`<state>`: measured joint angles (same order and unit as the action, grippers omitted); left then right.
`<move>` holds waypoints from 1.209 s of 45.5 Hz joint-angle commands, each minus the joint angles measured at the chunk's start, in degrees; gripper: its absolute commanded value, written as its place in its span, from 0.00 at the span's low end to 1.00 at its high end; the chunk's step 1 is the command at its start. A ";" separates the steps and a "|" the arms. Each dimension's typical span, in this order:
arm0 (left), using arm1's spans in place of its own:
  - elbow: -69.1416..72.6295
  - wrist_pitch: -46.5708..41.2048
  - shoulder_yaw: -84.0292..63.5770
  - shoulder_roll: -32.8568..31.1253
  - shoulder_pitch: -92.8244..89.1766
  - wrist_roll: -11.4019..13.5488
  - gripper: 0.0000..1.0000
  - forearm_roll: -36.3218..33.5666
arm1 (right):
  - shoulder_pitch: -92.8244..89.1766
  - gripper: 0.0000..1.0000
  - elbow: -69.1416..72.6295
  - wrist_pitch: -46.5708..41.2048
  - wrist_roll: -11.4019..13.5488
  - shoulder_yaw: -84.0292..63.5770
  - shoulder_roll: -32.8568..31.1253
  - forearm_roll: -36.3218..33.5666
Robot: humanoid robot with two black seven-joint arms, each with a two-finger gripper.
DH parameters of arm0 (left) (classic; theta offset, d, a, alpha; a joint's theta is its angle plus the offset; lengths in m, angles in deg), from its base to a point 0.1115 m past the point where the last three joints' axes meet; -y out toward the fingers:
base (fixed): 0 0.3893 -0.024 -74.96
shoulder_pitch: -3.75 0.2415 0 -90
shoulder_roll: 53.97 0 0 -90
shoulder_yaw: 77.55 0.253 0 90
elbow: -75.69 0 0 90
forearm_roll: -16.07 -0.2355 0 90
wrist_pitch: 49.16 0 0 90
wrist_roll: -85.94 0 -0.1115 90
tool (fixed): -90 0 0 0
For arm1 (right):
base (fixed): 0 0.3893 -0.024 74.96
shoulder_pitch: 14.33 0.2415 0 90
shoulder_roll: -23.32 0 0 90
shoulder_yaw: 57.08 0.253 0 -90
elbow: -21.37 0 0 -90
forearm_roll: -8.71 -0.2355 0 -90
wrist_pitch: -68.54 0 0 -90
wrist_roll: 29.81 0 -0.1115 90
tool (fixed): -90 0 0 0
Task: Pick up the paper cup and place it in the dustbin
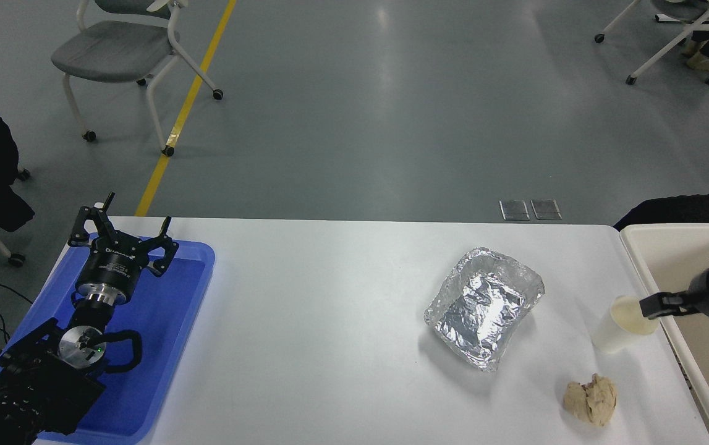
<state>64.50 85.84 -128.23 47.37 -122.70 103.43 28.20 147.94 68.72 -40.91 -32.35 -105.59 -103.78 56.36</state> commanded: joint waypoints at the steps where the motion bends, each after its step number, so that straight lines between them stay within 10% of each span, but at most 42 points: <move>1: 0.03 0.00 -0.04 0.00 -0.03 0.00 1.00 0.00 | -4.94 1.00 -2.44 2.14 0.08 4.04 1.86 0.25; 11: 0.03 0.00 0.05 0.00 -0.03 0.00 1.00 0.00 | -6.79 0.91 -3.93 3.55 0.08 4.22 3.00 -0.63; 23: 0.03 0.00 0.05 0.00 -0.03 0.00 1.00 0.00 | -7.14 0.01 -4.55 3.37 0.00 4.48 3.36 -0.80; 55: 0.03 0.00 -0.04 0.00 -0.03 0.00 1.00 0.00 | -1.53 0.00 0.10 1.09 -0.09 4.39 1.52 -0.80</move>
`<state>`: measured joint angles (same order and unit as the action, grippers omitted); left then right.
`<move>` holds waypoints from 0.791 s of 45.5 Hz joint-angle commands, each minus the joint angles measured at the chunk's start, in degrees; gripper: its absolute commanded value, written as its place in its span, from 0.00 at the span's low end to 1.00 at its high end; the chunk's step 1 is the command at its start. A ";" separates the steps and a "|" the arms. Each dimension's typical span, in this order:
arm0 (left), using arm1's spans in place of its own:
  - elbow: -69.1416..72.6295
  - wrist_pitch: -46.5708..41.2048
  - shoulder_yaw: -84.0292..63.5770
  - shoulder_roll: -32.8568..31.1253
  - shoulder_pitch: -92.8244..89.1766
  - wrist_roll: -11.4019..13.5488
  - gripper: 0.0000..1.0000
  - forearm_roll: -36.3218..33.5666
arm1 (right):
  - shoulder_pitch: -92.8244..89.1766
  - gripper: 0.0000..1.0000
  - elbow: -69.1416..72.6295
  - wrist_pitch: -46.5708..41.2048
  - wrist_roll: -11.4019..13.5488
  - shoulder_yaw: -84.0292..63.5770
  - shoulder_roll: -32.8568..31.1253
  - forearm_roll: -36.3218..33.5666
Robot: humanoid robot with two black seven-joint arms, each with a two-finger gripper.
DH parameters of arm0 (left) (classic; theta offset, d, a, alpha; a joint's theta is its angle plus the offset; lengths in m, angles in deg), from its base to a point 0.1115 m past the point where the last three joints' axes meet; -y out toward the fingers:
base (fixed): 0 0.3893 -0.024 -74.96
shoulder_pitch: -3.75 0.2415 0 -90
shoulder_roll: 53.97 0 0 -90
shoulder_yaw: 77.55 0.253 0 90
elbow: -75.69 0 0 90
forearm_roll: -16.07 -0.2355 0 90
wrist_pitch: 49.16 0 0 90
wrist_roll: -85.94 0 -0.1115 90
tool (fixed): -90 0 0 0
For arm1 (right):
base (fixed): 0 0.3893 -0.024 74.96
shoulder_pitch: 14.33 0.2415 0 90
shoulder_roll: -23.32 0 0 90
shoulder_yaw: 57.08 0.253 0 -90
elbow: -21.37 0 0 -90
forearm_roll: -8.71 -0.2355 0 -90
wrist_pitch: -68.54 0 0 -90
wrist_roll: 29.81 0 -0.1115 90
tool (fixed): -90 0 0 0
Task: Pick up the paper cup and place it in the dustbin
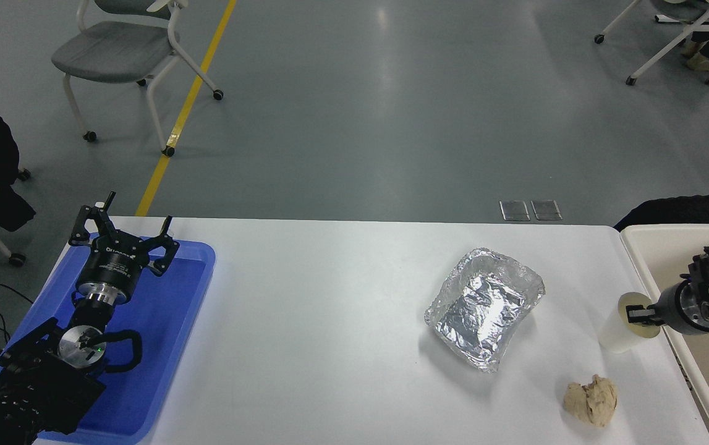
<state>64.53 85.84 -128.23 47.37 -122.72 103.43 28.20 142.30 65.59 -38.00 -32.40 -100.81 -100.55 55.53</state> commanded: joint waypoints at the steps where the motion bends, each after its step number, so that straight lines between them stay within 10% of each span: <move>1: 0.00 0.00 0.05 0.00 0.00 0.00 1.00 0.00 | 5.26 0.00 4.11 -2.43 -0.04 -0.57 -2.50 0.02; 36: -0.17 0.00 -0.04 0.00 0.09 0.00 1.00 0.00 | 60.37 0.00 21.69 -27.40 0.48 -24.74 -8.40 -2.79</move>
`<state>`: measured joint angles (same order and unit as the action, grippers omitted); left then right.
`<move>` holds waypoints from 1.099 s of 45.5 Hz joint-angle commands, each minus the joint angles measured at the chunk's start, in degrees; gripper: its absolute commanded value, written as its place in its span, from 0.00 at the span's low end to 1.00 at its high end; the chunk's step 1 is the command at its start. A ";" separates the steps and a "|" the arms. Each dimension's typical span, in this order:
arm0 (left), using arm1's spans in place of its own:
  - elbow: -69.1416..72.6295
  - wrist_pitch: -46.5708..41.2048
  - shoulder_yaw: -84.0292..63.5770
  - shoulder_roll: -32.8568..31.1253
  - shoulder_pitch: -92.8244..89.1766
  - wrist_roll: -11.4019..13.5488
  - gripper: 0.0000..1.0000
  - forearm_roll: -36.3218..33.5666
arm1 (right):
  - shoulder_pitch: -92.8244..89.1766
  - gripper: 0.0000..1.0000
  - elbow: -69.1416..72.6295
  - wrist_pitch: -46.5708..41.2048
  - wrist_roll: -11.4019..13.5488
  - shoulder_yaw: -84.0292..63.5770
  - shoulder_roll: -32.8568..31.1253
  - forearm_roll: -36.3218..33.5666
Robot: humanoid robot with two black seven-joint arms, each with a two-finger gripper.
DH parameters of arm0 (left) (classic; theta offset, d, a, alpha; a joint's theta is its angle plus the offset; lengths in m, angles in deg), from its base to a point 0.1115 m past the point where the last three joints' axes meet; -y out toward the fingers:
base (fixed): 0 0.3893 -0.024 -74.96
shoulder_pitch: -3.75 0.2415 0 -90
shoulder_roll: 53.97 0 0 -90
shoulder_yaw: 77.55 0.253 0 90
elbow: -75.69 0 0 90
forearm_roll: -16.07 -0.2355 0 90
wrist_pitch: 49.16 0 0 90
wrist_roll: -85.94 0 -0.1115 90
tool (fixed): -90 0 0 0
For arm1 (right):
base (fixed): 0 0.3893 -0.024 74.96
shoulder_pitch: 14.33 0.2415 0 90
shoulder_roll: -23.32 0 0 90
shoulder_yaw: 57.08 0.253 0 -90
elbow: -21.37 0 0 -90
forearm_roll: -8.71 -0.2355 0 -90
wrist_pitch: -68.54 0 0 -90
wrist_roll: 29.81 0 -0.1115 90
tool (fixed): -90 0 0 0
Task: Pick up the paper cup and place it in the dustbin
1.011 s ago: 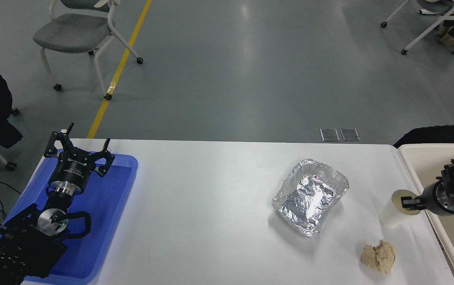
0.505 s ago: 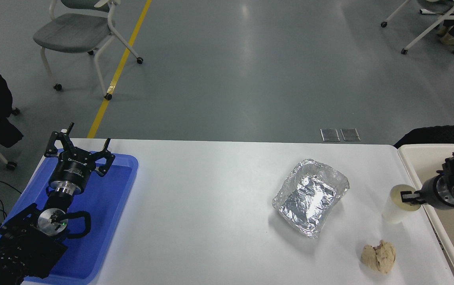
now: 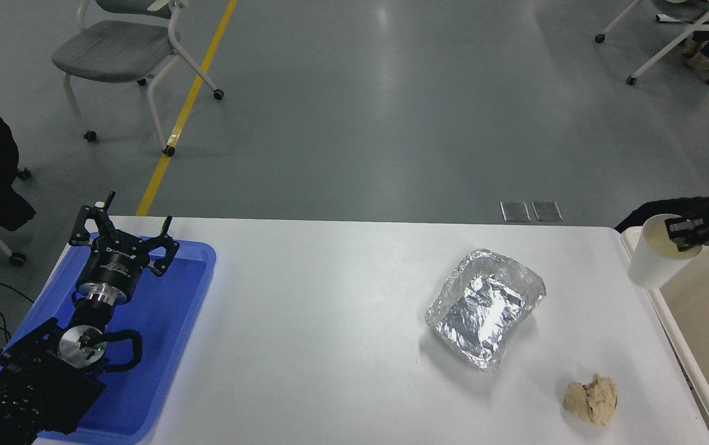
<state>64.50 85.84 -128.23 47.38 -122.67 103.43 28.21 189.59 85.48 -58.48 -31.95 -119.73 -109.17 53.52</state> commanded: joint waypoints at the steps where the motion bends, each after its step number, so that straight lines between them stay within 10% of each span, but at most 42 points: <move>1: -0.15 0.00 -0.03 0.08 0.03 0.00 1.00 -0.01 | 13.70 0.00 1.81 -7.36 0.12 -6.00 0.21 -0.78; 30: 0.03 0.00 -0.03 0.08 0.03 0.00 1.00 -0.01 | 14.94 0.00 -3.90 -7.98 0.29 -10.30 -3.56 0.36; 50: 0.03 0.00 -0.03 0.08 0.03 0.00 1.00 -0.01 | -17.91 0.00 -26.84 4.40 -3.05 3.12 -14.99 2.56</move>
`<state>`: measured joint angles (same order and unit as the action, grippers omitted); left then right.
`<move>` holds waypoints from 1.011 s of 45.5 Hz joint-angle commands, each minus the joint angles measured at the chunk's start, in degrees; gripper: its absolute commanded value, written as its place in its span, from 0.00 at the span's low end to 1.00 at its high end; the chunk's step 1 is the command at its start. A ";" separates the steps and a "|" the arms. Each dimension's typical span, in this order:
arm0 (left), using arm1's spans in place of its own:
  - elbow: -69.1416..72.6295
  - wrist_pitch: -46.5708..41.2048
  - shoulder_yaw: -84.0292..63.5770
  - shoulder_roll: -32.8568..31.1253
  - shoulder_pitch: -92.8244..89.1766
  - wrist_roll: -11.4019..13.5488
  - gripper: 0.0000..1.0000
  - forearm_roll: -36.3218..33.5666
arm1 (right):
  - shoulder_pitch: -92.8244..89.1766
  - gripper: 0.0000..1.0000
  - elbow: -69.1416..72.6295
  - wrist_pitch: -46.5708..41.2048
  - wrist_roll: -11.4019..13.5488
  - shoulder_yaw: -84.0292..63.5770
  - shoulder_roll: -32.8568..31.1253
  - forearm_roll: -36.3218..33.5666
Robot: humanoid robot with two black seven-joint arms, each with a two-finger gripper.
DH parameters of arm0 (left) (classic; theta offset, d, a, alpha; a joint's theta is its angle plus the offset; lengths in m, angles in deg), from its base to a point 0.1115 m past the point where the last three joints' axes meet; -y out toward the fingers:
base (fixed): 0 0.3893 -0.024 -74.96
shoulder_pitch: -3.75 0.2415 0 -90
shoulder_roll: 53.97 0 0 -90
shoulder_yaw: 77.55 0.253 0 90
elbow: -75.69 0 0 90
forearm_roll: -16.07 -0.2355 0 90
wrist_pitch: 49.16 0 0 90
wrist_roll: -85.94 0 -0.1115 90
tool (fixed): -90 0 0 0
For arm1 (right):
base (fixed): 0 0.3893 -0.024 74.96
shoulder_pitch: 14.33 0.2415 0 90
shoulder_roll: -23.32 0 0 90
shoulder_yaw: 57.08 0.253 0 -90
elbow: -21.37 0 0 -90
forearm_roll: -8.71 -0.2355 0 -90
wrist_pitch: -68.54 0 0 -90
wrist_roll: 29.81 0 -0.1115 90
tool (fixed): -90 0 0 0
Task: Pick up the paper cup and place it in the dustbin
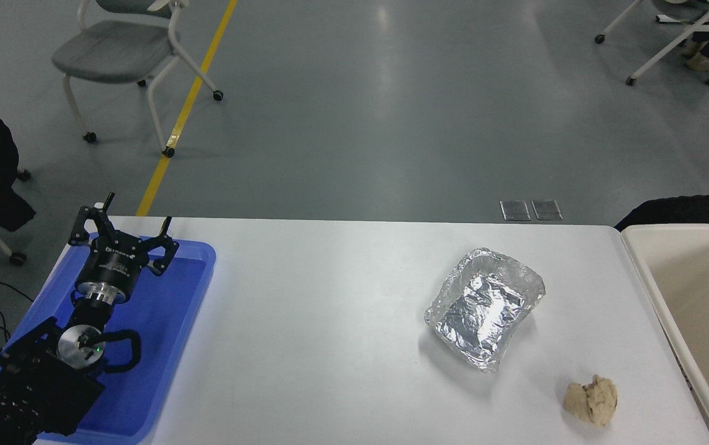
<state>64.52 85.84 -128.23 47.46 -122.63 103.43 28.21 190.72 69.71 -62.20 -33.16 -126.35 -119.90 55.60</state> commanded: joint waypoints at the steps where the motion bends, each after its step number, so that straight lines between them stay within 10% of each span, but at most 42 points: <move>1: 0.01 0.00 -0.04 0.00 0.00 0.00 1.00 0.00 | -24.72 0.00 -13.08 10.13 -1.84 14.03 -4.17 0.40; 17: 0.01 0.00 0.05 0.00 -0.09 0.00 1.00 0.00 | -62.56 0.00 -30.94 19.82 -1.75 47.19 6.19 -1.10; 43: 0.01 0.00 0.05 0.00 -0.18 0.00 1.00 0.00 | -75.05 0.00 -32.35 32.21 -0.96 54.06 17.63 -5.93; 46: 0.01 0.00 0.05 0.00 -0.18 0.00 1.00 0.00 | -75.05 0.27 -32.35 32.21 -0.96 54.15 17.63 -5.93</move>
<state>64.53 85.84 -128.18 47.45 -122.79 103.43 28.20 118.88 37.98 -32.43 -34.33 -75.09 -104.73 50.42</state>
